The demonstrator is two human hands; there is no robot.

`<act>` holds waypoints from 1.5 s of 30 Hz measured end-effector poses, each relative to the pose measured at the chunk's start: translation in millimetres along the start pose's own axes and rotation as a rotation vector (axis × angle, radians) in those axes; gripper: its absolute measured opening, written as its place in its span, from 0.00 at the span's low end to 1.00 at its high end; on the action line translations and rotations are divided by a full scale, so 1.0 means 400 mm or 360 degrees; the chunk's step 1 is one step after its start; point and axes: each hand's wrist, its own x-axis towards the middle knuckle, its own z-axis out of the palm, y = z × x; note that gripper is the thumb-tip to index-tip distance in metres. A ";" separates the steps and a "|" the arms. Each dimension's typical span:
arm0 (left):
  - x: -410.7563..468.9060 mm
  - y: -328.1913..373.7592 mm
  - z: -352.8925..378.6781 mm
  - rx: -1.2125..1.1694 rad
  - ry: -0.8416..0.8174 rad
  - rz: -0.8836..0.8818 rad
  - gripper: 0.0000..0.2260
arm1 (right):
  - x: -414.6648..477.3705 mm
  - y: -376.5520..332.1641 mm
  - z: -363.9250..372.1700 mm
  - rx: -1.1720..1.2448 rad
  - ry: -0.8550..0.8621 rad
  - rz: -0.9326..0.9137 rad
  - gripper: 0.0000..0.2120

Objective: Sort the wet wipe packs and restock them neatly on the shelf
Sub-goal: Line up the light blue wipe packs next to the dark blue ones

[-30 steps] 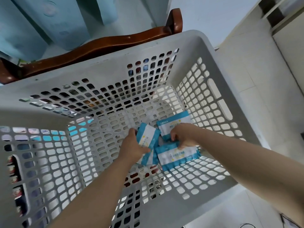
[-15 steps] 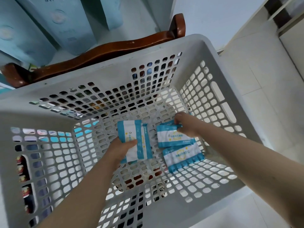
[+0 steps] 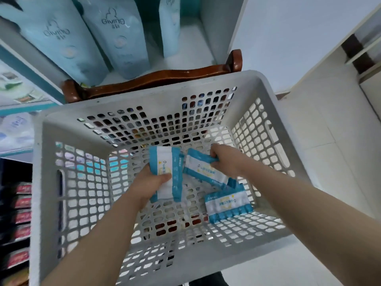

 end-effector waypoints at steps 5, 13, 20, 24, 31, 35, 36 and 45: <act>-0.151 0.067 -0.080 -0.0390 0.0186 0.0112 0.12 | -0.076 -0.171 -0.089 0.0110 0.0083 -0.0219 0.05; -0.456 0.061 -0.316 -0.0827 0.0559 0.0549 0.13 | -0.209 -0.526 -0.194 0.0345 0.0169 -0.0643 0.07; -0.711 -0.071 -0.588 -0.1032 0.1003 0.0851 0.14 | -0.272 -0.954 -0.158 0.0636 0.0079 -0.0931 0.08; -0.856 -0.162 -0.781 -0.1148 0.1339 0.0926 0.15 | -0.314 -1.225 -0.089 0.0779 -0.0027 -0.1081 0.07; -1.078 -0.274 -1.137 -0.1061 0.1904 0.0950 0.17 | -0.380 -1.680 0.063 0.0752 -0.0030 -0.1390 0.07; -1.143 -0.304 -1.292 -0.0942 0.2094 0.0881 0.20 | -0.379 -1.855 0.109 0.0881 -0.0097 -0.1316 0.10; -1.148 -0.307 -1.326 -0.0895 0.2132 0.0860 0.20 | -0.371 -1.888 0.118 0.0888 -0.0091 -0.1313 0.10; -1.088 -0.269 -1.535 -0.0897 0.2151 0.0822 0.20 | -0.223 -2.119 0.125 0.0784 -0.0040 -0.1422 0.12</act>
